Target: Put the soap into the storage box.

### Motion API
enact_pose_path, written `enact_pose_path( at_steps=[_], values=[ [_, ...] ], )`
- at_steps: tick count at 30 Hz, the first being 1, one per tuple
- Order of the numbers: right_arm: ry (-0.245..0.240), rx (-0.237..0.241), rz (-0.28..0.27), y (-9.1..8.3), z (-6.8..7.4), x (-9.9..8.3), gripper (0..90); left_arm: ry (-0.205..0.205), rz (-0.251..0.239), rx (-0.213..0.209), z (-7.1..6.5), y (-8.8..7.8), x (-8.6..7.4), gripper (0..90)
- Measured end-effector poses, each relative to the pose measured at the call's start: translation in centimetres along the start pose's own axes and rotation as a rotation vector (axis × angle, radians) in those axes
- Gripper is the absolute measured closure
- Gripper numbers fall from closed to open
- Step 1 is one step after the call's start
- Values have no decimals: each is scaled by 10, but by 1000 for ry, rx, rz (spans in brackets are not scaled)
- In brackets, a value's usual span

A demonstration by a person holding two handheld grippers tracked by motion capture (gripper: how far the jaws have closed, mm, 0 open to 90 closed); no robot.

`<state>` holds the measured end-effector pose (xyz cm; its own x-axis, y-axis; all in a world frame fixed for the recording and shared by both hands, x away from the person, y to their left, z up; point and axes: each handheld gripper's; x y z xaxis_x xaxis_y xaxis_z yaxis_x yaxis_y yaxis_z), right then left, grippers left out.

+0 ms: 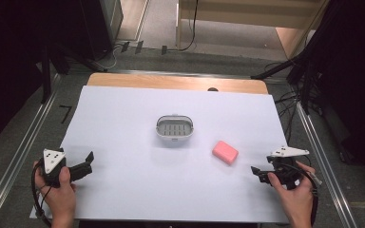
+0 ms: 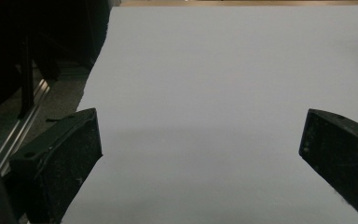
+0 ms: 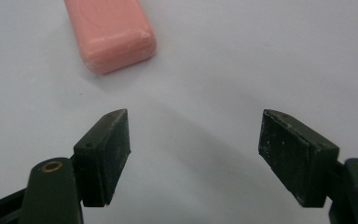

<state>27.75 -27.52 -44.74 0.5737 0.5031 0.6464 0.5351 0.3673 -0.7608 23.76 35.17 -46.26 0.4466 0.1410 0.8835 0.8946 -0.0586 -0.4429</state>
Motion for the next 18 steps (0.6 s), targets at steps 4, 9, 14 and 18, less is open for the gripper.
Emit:
enact_pose_path(
  at_steps=[4, 9, 14, 18],
  values=[
    [-26, 9, -2, 1, 2, 7, 279, 4, -4, -2, -1, -1, 0, 0],
    [-80, 11, 26, 9, 7, 19, 284, 9, 1, 0, -1, 0, 0, 0],
    [-95, 1, 20, 11, 8, 27, 282, 11, 2, 0, -1, 0, 0, 0],
    [-115, -17, 11, 12, 7, 36, 313, 14, 5, -5, -1, 0, 0, 0]
  ],
)
Point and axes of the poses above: each handheld gripper's, and its own axes: y roughly forward along the jaws, x roughly out of its top, z roughly to its left, and after that the axes turned 10 degrees about -y, right-handed
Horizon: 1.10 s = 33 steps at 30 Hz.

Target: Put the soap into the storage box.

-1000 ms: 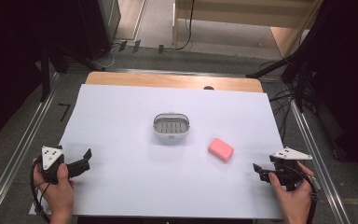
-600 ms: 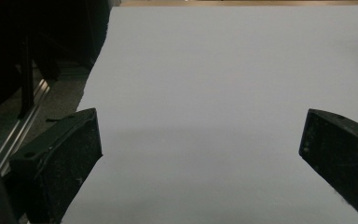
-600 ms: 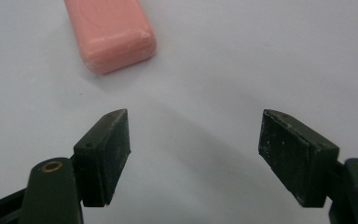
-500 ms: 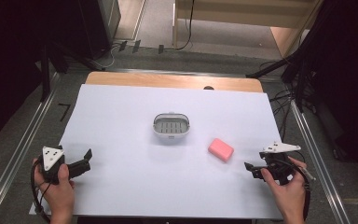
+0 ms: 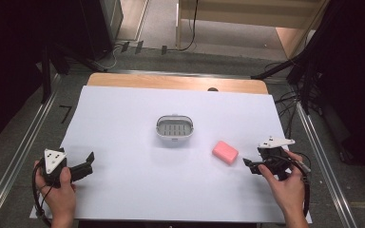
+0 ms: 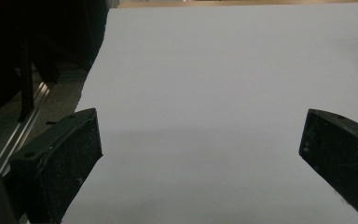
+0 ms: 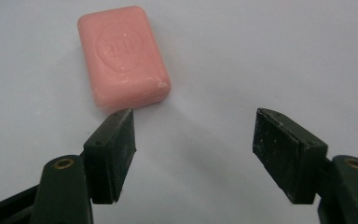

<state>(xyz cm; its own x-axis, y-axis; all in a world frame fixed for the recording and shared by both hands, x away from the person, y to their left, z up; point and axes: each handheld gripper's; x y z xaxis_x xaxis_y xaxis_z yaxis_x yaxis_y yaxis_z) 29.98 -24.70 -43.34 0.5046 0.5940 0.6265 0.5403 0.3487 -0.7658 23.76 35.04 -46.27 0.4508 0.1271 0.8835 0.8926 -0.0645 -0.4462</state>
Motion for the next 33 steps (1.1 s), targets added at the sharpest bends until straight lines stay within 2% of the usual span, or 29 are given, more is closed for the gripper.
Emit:
enact_pose_path(
  at_steps=[3, 5, 13, 16, 21, 23, 28, 33],
  values=[
    [-27, 8, 3, 4, 0, 5, 311, -2, 0, 0, 0, 0, 0, 0],
    [-37, -8, 5, 7, 1, 9, 312, -1, 1, 0, 0, 0, 0, 0],
    [-45, 23, 12, 12, 4, 20, 359, 8, 1, 2, -1, 0, 0, 0],
    [-41, 63, 23, 15, 7, 27, 363, 9, 6, 1, -1, 1, 0, 8],
    [-38, 126, 12, 16, 9, 33, 376, 13, 8, 1, -1, 1, 0, 8],
    [-49, 116, 18, 18, 10, 34, 381, 13, 6, 4, -1, 1, 0, 8],
    [-54, 132, 37, 23, 12, 38, 398, 15, 7, 6, -1, 1, 0, 8],
    [-53, 177, 63, 29, 15, 43, 371, 18, 11, 7, -2, 1, 0, 8]
  ],
)
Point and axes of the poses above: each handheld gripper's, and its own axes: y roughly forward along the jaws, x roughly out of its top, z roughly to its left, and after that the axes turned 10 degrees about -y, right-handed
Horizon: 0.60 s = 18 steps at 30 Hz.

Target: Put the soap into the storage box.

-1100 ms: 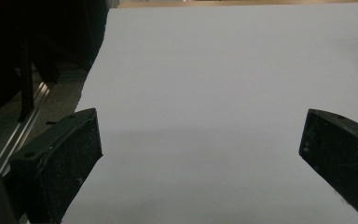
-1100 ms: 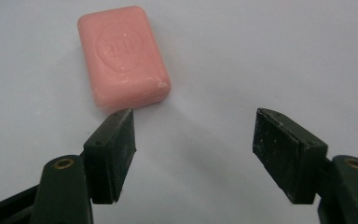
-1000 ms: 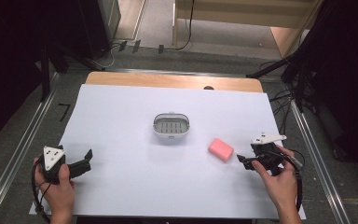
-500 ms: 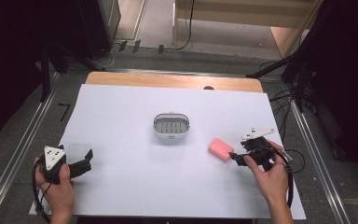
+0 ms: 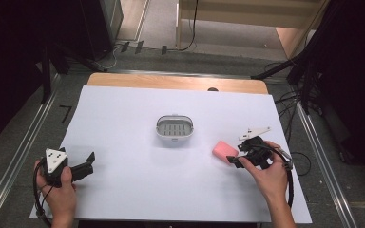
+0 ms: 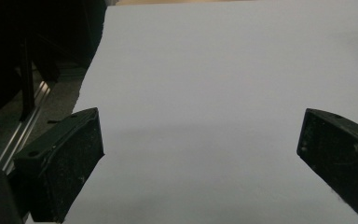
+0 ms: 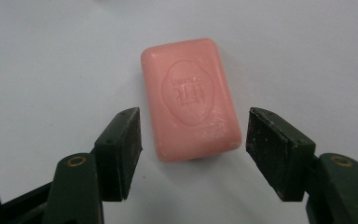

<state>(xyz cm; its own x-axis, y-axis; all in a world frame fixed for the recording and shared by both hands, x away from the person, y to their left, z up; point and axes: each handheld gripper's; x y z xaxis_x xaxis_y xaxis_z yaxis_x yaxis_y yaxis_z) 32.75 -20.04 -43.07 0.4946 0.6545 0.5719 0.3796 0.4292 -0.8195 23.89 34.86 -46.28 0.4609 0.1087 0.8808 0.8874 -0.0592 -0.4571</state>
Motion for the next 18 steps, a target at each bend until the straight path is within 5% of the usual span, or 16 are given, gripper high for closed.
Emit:
enact_pose_path(
  at_steps=[18],
  values=[
    [-42, 2, 79, 23, 2, 23, 317, 9, 8, -2, -1, 1, 0, 8]
  ],
)
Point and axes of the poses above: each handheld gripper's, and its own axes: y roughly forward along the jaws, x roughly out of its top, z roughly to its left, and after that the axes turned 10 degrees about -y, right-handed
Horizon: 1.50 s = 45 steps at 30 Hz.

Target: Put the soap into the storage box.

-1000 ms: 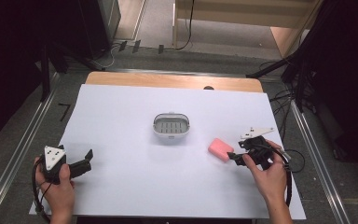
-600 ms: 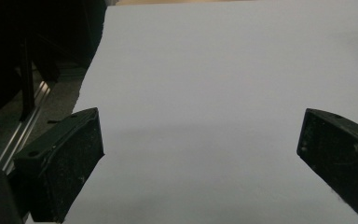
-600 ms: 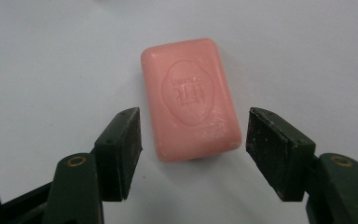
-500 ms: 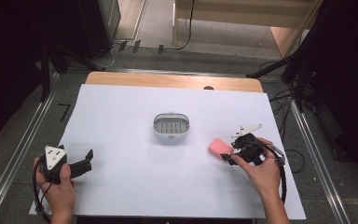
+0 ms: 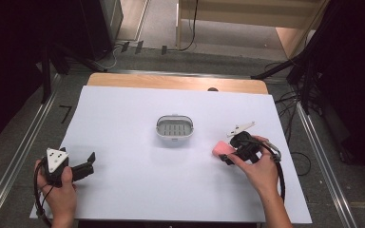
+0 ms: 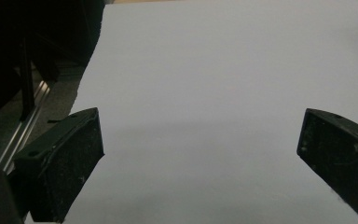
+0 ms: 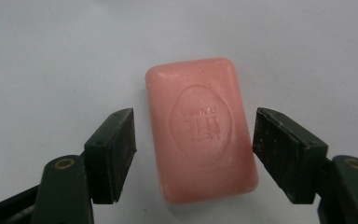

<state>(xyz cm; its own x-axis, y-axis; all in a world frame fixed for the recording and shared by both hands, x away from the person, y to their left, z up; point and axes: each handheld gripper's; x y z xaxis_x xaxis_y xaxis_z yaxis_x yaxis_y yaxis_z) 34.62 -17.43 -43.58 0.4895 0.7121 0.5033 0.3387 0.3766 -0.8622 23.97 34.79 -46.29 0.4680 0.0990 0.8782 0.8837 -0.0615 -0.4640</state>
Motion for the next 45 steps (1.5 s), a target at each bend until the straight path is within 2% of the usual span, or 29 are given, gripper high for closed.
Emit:
enact_pose_path(
  at_steps=[7, 18, 22, 24, 27, 35, 38, 45],
  values=[
    [-40, 1, 30, 9, -2, 2, 329, 1, 0, 0, 0, 0, 0, 8],
    [-53, 14, 52, 15, -4, 4, 365, 7, 4, 1, -1, 1, 0, 8],
    [-50, 33, 87, 19, -5, 7, 373, 6, 7, 3, -1, 1, 0, 8],
    [-74, 34, 107, 22, -5, 9, 380, 7, 8, 3, -1, 1, 0, 8],
    [-84, 35, 125, 23, -4, 11, 386, 8, 7, 1, -1, 1, 0, 8],
    [-121, 43, 108, 23, -6, 12, 389, 10, 6, 1, -1, 1, 0, 8],
    [-126, 61, 81, 21, -8, 13, 390, 11, 7, 3, -1, 1, 0, 8],
    [-161, 58, 34, 12, -8, 18, 390, 11, 7, -1, -1, 1, 0, 8]
  ],
)
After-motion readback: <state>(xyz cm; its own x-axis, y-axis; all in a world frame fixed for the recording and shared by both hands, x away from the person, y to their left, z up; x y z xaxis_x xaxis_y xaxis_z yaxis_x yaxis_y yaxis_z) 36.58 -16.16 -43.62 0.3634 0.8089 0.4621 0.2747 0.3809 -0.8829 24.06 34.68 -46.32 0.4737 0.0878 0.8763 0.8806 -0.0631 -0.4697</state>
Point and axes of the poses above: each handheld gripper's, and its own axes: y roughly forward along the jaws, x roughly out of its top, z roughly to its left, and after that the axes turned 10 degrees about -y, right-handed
